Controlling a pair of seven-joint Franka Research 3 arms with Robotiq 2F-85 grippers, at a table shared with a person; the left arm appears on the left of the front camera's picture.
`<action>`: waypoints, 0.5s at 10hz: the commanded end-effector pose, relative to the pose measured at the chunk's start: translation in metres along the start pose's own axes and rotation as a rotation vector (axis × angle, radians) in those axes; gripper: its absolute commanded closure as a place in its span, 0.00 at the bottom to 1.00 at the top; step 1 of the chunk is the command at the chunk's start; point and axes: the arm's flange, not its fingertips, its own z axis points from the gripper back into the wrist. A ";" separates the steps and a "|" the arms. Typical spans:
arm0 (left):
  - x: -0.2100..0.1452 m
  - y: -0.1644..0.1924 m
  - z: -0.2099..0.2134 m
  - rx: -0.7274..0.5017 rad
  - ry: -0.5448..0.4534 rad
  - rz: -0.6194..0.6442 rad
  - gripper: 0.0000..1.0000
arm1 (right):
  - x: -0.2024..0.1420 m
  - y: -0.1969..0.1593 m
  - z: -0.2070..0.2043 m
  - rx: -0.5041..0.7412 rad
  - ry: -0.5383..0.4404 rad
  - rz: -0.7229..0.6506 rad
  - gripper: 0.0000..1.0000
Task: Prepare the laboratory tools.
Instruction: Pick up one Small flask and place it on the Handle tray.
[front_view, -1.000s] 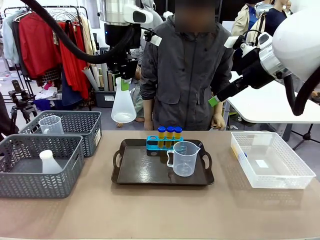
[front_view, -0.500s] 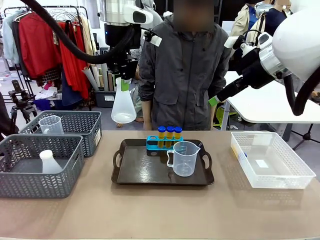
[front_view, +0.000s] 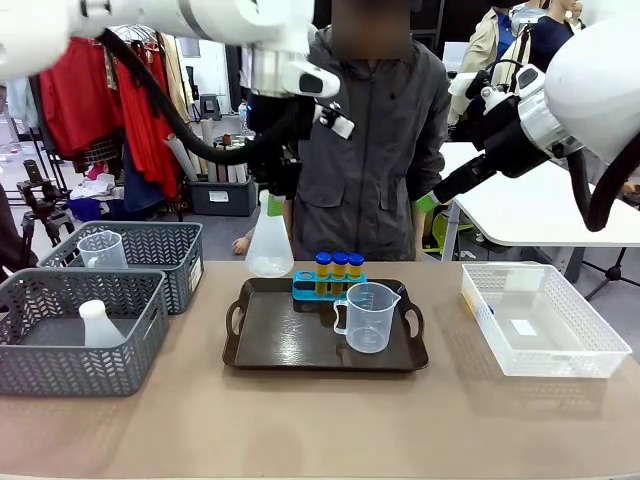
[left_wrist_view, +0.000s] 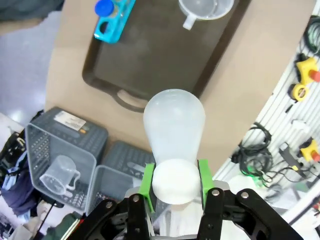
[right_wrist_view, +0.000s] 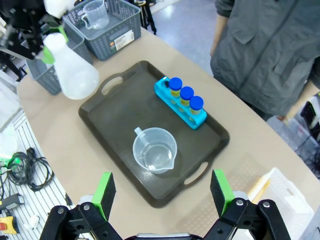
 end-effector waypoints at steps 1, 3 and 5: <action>0.022 0.005 -0.019 0.086 0.017 0.008 1.00 | 0.001 0.000 0.000 0.009 -0.007 -0.007 0.00; 0.032 0.007 -0.054 0.108 0.022 0.024 1.00 | 0.001 0.000 0.000 0.009 -0.007 -0.007 0.00; 0.030 0.018 -0.083 0.083 0.015 0.040 1.00 | 0.001 0.000 0.000 0.009 -0.007 -0.007 0.00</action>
